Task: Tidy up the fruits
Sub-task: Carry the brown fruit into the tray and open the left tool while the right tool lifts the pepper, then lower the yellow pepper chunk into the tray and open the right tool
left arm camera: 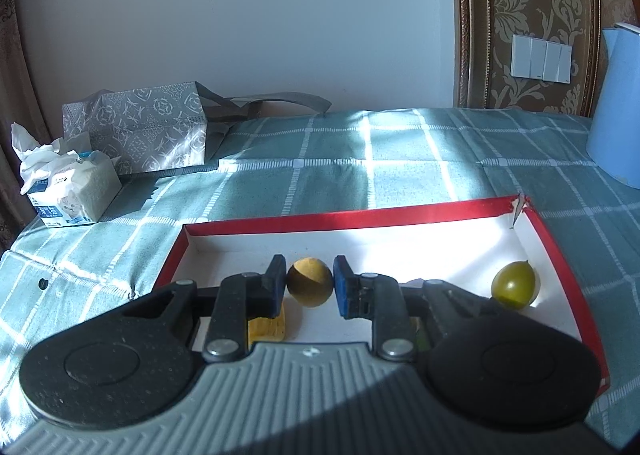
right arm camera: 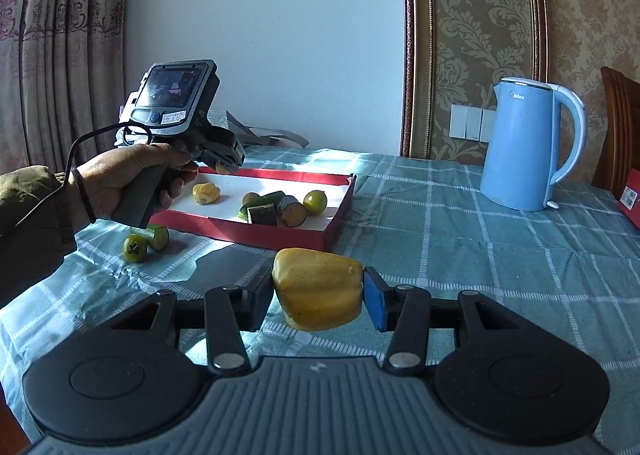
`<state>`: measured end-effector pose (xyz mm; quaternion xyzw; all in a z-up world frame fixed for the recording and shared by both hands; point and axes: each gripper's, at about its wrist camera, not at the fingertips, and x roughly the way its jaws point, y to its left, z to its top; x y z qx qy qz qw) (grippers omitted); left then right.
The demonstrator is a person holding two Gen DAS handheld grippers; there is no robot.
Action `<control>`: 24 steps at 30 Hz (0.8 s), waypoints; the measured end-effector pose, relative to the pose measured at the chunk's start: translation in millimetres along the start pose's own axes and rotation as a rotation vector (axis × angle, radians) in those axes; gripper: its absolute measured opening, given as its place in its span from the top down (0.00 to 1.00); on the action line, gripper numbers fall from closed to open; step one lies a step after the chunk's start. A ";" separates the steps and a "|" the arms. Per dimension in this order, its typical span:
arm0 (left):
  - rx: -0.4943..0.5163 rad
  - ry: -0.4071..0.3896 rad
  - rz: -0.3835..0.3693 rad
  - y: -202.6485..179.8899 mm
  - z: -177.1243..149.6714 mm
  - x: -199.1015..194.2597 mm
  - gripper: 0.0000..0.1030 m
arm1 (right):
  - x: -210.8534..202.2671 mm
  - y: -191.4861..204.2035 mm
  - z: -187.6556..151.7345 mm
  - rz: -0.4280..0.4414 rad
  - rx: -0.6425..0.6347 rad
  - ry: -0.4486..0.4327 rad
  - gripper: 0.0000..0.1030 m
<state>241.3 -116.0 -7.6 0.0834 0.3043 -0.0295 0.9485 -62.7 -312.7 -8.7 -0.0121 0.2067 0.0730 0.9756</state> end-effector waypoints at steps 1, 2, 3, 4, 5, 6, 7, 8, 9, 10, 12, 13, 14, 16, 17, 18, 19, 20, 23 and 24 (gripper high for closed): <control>0.007 -0.005 0.005 -0.4 -0.3 -1.3 0.74 | 0.7 0.6 0.6 0.002 0.000 -0.001 0.54; 0.013 -0.012 0.014 -0.9 -0.3 -3.3 0.71 | 1.4 1.5 1.1 0.006 -0.001 -0.001 0.54; 0.018 -0.020 0.024 -1.2 -0.2 -6.3 0.69 | 2.2 2.7 1.6 0.010 -0.001 -0.002 0.54; 0.019 -0.028 0.027 -0.6 -0.1 -10.0 0.69 | 3.5 3.7 2.3 0.014 -0.001 -0.002 0.54; 0.019 -0.035 0.023 0.4 0.4 -14.4 0.66 | 4.5 5.0 2.8 0.018 -0.002 -0.002 0.54; 0.019 -0.040 0.021 1.7 0.8 -18.8 0.61 | 5.6 6.2 3.4 0.022 -0.004 -0.002 0.54; 0.014 -0.047 0.024 4.0 1.1 -25.1 0.58 | 8.1 6.8 5.0 0.033 -0.002 -0.002 0.54; 0.001 -0.063 0.038 8.4 1.1 -34.9 0.47 | 10.7 7.4 7.3 0.046 0.001 -0.003 0.54; -0.008 -0.078 0.045 13.1 0.3 -44.1 0.30 | 14.0 8.0 10.4 0.058 0.003 -0.005 0.54; -0.024 -0.101 0.055 20.5 -2.1 -56.7 0.20 | 18.5 9.0 15.3 0.071 -0.003 -0.009 0.54; -0.059 -0.146 0.088 35.6 -11.4 -81.8 0.05 | 29.0 11.7 25.1 0.085 -0.018 -0.019 0.54; -0.067 -0.164 0.096 42.9 -17.5 -94.0 0.04 | 36.9 12.9 30.8 0.096 -0.021 -0.022 0.54; -0.086 -0.175 0.101 51.1 -24.9 -106.4 0.02 | 44.5 12.9 35.4 0.107 -0.019 -0.023 0.54; -0.126 -0.192 0.093 65.5 -43.5 -130.0 0.00 | 63.4 13.2 45.3 0.118 -0.012 -0.018 0.54; -0.144 -0.204 0.094 71.5 -54.2 -141.2 0.00 | 71.9 14.4 49.2 0.121 -0.014 -0.016 0.54; -0.165 -0.203 0.102 77.4 -65.4 -151.8 0.00 | 78.9 15.3 52.3 0.126 -0.016 -0.013 0.54; -0.179 -0.201 0.105 81.5 -73.3 -158.3 0.00 | 89.0 17.5 56.2 0.138 -0.015 -0.006 0.54; -0.198 -0.205 0.107 87.4 -84.8 -167.3 0.00 | 97.2 19.7 59.6 0.145 -0.012 -0.001 0.54; -0.240 -0.192 0.148 99.4 -111.5 -182.7 0.00 | 120.4 28.9 69.7 0.154 -0.025 0.008 0.54; -0.244 -0.182 0.152 102.9 -118.1 -185.6 0.00 | 128.3 32.2 72.8 0.152 -0.033 0.009 0.54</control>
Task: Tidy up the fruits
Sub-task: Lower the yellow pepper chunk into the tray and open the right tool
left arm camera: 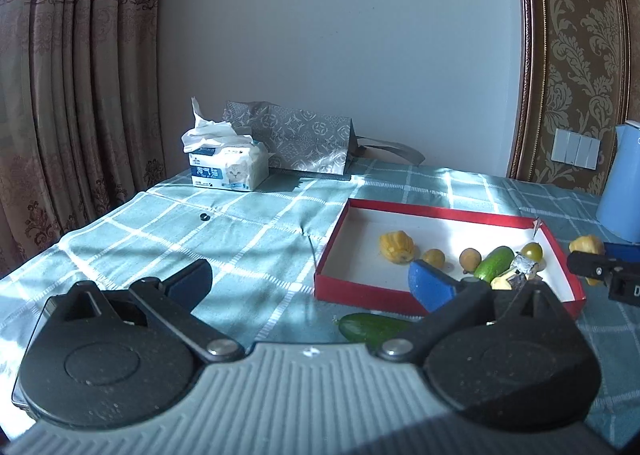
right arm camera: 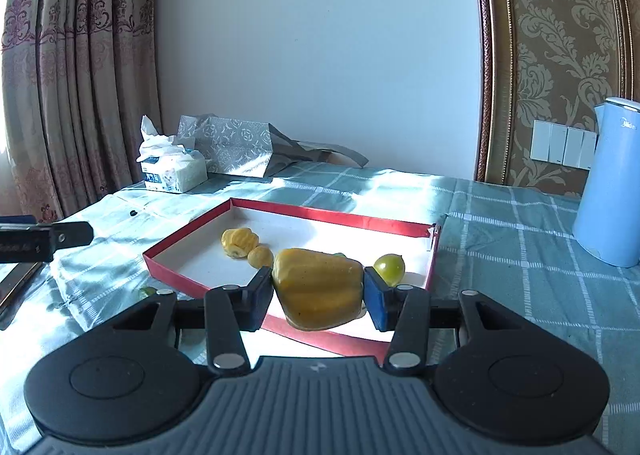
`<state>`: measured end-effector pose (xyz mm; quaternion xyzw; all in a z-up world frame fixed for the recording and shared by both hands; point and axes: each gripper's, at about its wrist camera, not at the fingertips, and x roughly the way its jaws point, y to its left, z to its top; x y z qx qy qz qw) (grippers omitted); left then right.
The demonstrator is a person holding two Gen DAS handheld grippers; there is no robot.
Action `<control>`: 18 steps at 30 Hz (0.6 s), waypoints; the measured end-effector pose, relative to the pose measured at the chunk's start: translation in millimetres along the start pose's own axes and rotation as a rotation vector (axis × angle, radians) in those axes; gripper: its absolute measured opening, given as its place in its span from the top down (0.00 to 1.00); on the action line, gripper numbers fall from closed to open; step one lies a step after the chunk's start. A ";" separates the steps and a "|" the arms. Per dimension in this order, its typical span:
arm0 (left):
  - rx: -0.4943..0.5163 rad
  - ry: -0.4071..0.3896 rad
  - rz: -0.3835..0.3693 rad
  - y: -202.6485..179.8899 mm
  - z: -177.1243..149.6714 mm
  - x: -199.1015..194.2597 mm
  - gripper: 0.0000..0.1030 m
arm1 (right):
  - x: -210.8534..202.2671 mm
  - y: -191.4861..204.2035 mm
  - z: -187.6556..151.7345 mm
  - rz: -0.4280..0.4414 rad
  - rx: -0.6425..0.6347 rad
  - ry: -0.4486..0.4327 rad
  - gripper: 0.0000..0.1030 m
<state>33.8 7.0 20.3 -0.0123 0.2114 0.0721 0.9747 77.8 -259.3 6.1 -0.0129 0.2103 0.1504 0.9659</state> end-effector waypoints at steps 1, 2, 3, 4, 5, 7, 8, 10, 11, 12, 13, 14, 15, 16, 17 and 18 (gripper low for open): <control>-0.004 0.012 0.003 4.6 -3.9 -3.3 0.00 | 11.6 1.4 4.0 -0.003 -0.009 0.007 0.54; -0.012 0.022 -0.005 9.1 -6.3 -6.1 0.00 | 20.6 1.4 7.1 -0.008 -0.008 0.010 0.54; -0.020 0.032 -0.022 14.8 -8.3 -9.1 0.00 | 31.8 -0.2 10.9 -0.014 -0.002 0.012 0.54; -0.023 0.039 -0.031 18.4 -9.0 -12.1 0.00 | 42.1 -2.4 14.0 -0.021 0.007 0.019 0.54; -0.026 0.041 -0.031 21.6 -9.2 -14.5 0.00 | 50.7 -4.9 16.5 -0.028 0.015 0.026 0.54; -0.024 0.031 -0.026 27.6 -8.4 -18.7 0.00 | 70.1 -9.5 22.1 -0.057 0.027 0.037 0.54; -0.016 0.025 -0.024 29.5 -8.1 -20.0 0.00 | 80.4 -13.8 25.0 -0.070 0.038 0.044 0.54; 0.000 0.024 -0.019 32.2 -8.2 -21.5 0.00 | 96.7 -18.2 30.4 -0.093 0.044 0.053 0.54; 0.005 0.025 -0.021 33.7 -8.0 -20.0 0.00 | 104.0 -19.9 32.7 -0.105 0.044 0.059 0.54; 0.006 0.025 -0.023 35.5 -8.1 -19.5 0.00 | 111.9 -21.6 34.9 -0.117 0.045 0.070 0.54; 0.005 0.025 -0.021 36.9 -8.1 -19.6 0.00 | 118.8 -23.4 36.5 -0.130 0.045 0.078 0.54; 0.002 0.022 -0.018 38.7 -7.8 -19.7 0.00 | 124.8 -24.4 37.3 -0.144 0.040 0.086 0.54; -0.003 0.020 -0.016 40.1 -6.7 -19.5 0.00 | 130.5 -25.4 38.0 -0.154 0.033 0.097 0.54; -0.009 0.018 -0.018 40.9 -4.9 -19.0 0.00 | 135.5 -26.5 38.3 -0.160 0.030 0.104 0.54; -0.016 0.012 -0.023 41.3 -2.4 -18.3 0.00 | 139.5 -27.7 38.5 -0.163 0.029 0.108 0.54; -0.019 0.006 -0.030 40.7 0.7 -16.9 0.00 | 144.0 -28.8 38.8 -0.168 0.028 0.112 0.53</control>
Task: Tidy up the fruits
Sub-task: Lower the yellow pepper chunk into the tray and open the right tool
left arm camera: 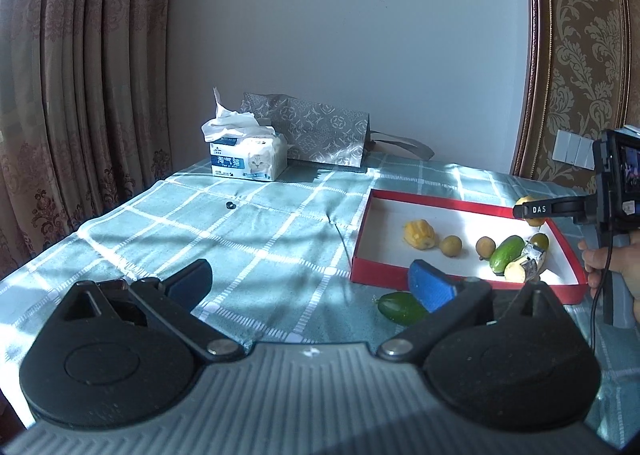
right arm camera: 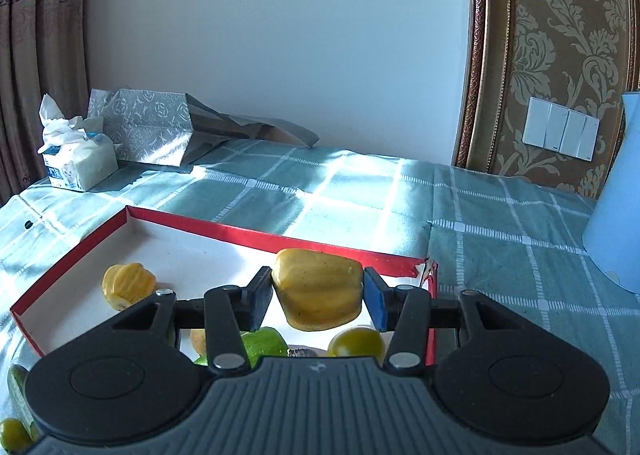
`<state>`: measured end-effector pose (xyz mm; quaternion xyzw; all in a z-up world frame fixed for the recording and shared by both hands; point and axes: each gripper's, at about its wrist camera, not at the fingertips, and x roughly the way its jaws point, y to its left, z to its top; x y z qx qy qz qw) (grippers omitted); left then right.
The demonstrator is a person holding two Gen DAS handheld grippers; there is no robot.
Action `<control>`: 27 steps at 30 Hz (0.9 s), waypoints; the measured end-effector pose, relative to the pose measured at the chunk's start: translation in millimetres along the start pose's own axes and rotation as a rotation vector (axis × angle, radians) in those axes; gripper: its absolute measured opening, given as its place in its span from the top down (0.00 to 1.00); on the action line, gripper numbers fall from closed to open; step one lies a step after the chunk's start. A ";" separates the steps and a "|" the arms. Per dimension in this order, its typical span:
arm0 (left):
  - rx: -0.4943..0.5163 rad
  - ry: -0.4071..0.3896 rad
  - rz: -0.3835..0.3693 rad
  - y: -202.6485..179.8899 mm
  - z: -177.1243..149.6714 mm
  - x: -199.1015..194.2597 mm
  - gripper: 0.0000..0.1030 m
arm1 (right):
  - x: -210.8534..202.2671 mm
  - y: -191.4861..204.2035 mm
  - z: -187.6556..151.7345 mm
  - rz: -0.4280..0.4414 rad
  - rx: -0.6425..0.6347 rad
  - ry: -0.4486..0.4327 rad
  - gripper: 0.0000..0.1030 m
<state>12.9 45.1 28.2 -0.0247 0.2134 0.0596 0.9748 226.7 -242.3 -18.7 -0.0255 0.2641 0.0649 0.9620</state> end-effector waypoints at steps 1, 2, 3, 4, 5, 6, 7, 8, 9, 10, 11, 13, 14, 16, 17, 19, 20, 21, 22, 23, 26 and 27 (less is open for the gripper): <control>-0.001 -0.002 -0.006 -1.9 3.9 2.5 0.00 | 3.1 -0.4 0.4 -0.001 -0.002 0.002 0.53; 0.001 0.002 -0.010 -4.8 8.9 6.2 0.00 | 6.5 -1.2 0.8 0.004 -0.003 0.007 0.53; 0.009 0.014 -0.012 -9.1 14.9 10.4 0.00 | 9.7 -2.6 0.9 0.011 0.002 0.020 0.53; 0.025 0.031 -0.013 -14.1 22.2 14.7 0.00 | 12.6 -4.0 0.8 0.024 0.012 0.037 0.48; 0.048 0.052 -0.021 -19.5 30.2 17.7 0.00 | 12.9 -5.9 0.8 0.031 0.023 0.044 0.46; 0.071 0.053 -0.035 -23.5 37.2 17.9 0.00 | 10.5 -8.9 1.4 0.028 0.043 0.042 0.46; 0.091 0.036 -0.042 -26.2 42.2 16.2 0.00 | 7.3 -12.3 2.5 0.026 0.072 0.037 0.44; 0.110 0.016 -0.042 -28.4 45.2 14.8 0.00 | 4.4 -14.6 3.4 0.042 0.093 0.035 0.43; 0.116 0.008 -0.038 -29.2 46.5 14.9 0.00 | 0.2 -16.3 4.3 0.065 0.111 0.026 0.43; 0.110 0.003 -0.033 -28.2 46.0 15.1 0.00 | -6.6 -15.3 5.3 0.067 0.123 0.006 0.43; 0.088 -0.013 -0.044 -24.8 43.6 14.8 0.00 | -13.9 -12.4 4.8 0.057 0.115 -0.009 0.43; 0.069 -0.025 -0.066 -20.5 38.4 15.7 0.00 | -39.6 -1.7 1.7 0.026 0.063 -0.063 0.43; 0.074 -0.032 -0.076 -19.2 34.6 16.8 0.00 | -55.7 4.4 -1.8 0.018 0.029 -0.101 0.43; 0.101 -0.048 -0.083 -19.1 27.2 16.1 0.00 | -88.3 18.1 -12.7 0.008 -0.039 -0.158 0.43; 0.119 -0.052 -0.091 -18.5 22.6 14.9 0.00 | -101.4 24.3 -19.7 0.000 -0.056 -0.173 0.43; 0.124 -0.057 -0.105 -14.3 16.2 12.8 0.00 | -127.3 38.4 -36.0 0.004 -0.056 -0.174 0.43; 0.124 -0.060 -0.113 -11.2 13.9 11.8 0.00 | -138.4 43.4 -44.0 0.019 -0.037 -0.175 0.43; 0.117 -0.064 -0.117 -7.3 11.9 11.2 0.00 | -146.7 47.4 -50.5 0.027 -0.016 -0.180 0.43; 0.114 -0.066 -0.119 -3.7 10.6 11.4 0.00 | -156.7 54.4 -59.5 0.029 0.003 -0.181 0.43; 0.114 -0.068 -0.121 -1.1 9.7 12.4 0.00 | -163.8 61.8 -67.2 0.027 0.001 -0.184 0.43; 0.098 -0.038 -0.110 10.0 8.2 21.2 0.00 | -172.7 89.4 -88.1 -0.013 -0.050 -0.179 0.43; 0.090 -0.025 -0.113 13.3 7.8 24.1 0.00 | -173.3 99.4 -96.0 -0.019 -0.065 -0.170 0.43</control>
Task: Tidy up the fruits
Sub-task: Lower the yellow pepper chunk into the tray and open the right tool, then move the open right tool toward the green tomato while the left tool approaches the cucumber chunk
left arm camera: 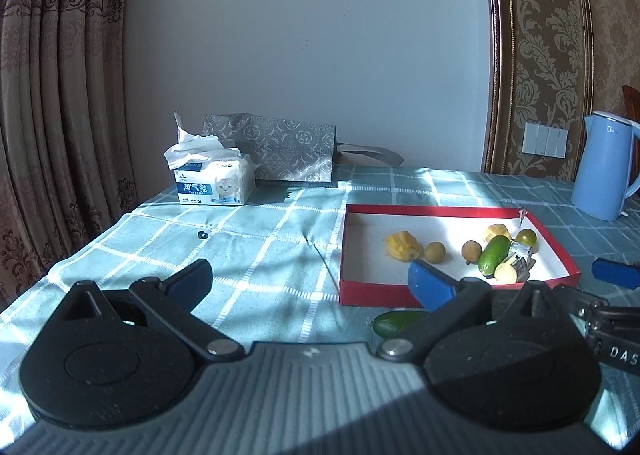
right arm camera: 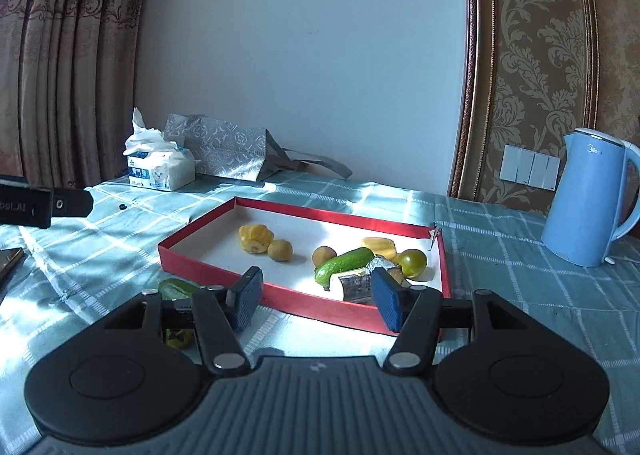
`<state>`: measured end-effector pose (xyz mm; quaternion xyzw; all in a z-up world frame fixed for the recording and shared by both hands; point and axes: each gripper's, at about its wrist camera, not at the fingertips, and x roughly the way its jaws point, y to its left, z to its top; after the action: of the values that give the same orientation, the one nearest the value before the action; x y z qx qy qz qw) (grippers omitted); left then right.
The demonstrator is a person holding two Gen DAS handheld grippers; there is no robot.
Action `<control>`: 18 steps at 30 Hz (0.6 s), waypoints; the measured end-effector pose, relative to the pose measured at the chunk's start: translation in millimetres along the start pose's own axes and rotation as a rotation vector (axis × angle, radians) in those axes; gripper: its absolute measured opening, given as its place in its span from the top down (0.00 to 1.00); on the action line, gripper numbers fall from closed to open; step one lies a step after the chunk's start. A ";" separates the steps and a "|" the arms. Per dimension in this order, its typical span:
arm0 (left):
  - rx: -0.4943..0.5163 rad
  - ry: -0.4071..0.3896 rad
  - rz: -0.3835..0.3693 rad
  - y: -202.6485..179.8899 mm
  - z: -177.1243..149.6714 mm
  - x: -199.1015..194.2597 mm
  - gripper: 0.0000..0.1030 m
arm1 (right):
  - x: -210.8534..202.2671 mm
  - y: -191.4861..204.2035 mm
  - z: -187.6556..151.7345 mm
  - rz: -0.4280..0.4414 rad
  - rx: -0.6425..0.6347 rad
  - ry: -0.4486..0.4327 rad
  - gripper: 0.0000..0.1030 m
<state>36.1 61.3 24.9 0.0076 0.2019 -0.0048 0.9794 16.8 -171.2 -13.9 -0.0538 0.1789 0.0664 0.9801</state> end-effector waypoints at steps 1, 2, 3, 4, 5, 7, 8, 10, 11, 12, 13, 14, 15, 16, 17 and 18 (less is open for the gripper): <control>-0.005 0.012 0.001 2.4 -0.5 2.1 0.00 | 0.2 7.9 -5.1 0.010 -0.004 0.011 0.43; -0.004 0.029 0.000 5.2 -1.5 4.4 0.00 | 1.2 13.6 -9.3 0.025 0.003 0.019 0.43; 0.000 0.037 -0.007 6.4 -2.0 5.7 0.00 | 2.5 19.3 -12.9 0.034 0.013 0.029 0.43; 0.008 0.041 -0.014 7.3 -2.6 7.3 0.00 | 5.0 23.8 -15.1 0.041 0.018 0.040 0.43; 0.022 0.046 -0.015 7.1 -2.5 9.6 0.00 | 7.1 27.3 -16.3 0.045 0.025 0.048 0.43; 0.043 0.046 -0.025 7.6 -0.5 14.4 0.00 | 9.2 33.5 -17.7 0.054 0.046 0.055 0.43; 0.039 0.045 -0.028 8.4 2.0 17.6 0.00 | 10.2 35.5 -17.5 0.064 0.048 0.062 0.43; 0.011 0.040 -0.040 12.0 7.9 23.2 0.00 | 9.8 40.4 -17.2 0.076 0.032 0.082 0.43; -0.002 0.038 -0.052 13.3 11.2 26.4 0.00 | 7.8 43.0 -17.5 0.072 0.014 0.080 0.43; -0.013 0.036 -0.055 13.3 13.8 29.7 0.00 | 6.7 44.5 -17.6 0.068 0.002 0.080 0.43; -0.017 0.035 -0.054 12.8 15.2 32.0 0.00 | 6.7 45.5 -17.9 0.073 -0.007 0.088 0.43; -0.018 0.035 -0.057 11.4 16.9 34.8 0.00 | 7.0 45.8 -18.4 0.080 -0.015 0.091 0.43; -0.014 0.036 -0.064 9.7 17.5 37.1 0.00 | 6.5 45.6 -19.1 0.083 -0.019 0.088 0.43; 0.000 0.044 -0.074 6.7 17.8 40.9 0.00 | 5.9 44.7 -19.8 0.084 -0.016 0.087 0.43; 0.027 0.052 -0.085 2.5 17.7 44.3 0.00 | 5.1 43.2 -20.4 0.086 -0.016 0.087 0.43; 0.058 0.053 -0.094 -2.1 17.2 47.5 0.00 | 4.2 41.1 -21.1 0.086 -0.020 0.087 0.43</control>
<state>86.5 58.7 21.8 0.0268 0.2278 -0.0563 0.9717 7.3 -133.0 -38.4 -0.0587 0.2230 0.1076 0.9671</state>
